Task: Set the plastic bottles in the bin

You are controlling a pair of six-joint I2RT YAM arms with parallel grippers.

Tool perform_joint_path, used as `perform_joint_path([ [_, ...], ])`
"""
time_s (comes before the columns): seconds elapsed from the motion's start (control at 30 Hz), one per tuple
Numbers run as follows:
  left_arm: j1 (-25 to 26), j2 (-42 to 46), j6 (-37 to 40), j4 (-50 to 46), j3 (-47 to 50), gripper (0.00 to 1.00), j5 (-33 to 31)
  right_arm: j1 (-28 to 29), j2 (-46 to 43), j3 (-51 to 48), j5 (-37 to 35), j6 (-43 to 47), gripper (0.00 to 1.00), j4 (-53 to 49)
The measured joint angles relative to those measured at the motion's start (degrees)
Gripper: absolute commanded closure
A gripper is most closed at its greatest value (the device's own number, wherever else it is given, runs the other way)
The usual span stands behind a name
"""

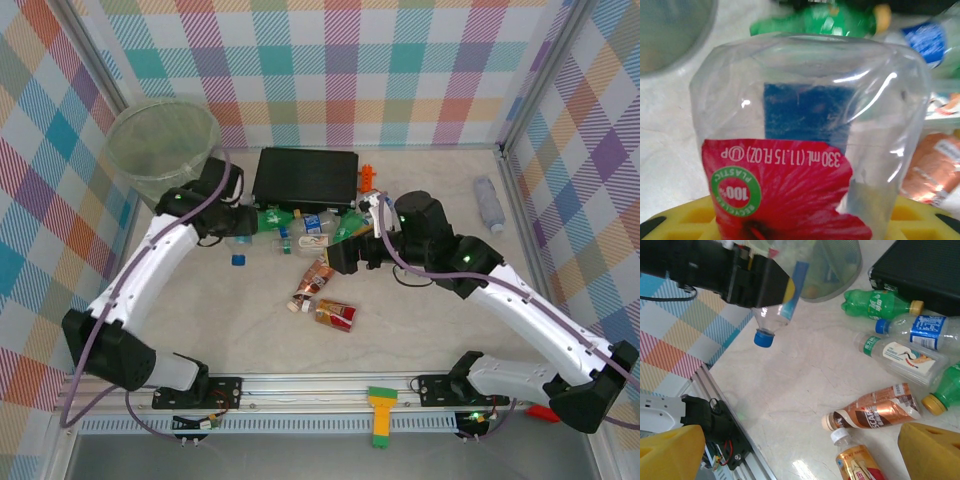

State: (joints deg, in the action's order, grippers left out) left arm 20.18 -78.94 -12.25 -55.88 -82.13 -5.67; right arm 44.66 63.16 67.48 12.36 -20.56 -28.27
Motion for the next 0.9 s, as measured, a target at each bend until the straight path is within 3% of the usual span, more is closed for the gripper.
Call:
perform_joint_path([
  [0.23, 0.0, 6.45, -1.77, -2.43, -7.48, 0.51, -2.34, 0.04, -0.63, 0.0, 2.54, -0.26, 0.01, 3.17],
  [0.47, -1.38, 7.04, -3.48, -4.24, -16.35, 0.51, -3.98, 0.04, -0.55, 0.13, 4.07, -0.26, 0.01, 4.31],
  [0.9, -14.45, -3.26, -8.15, -3.15, -31.23, 0.51, 2.67, 0.11, -0.22, 1.44, 4.42, -0.22, 0.01, 4.5],
])
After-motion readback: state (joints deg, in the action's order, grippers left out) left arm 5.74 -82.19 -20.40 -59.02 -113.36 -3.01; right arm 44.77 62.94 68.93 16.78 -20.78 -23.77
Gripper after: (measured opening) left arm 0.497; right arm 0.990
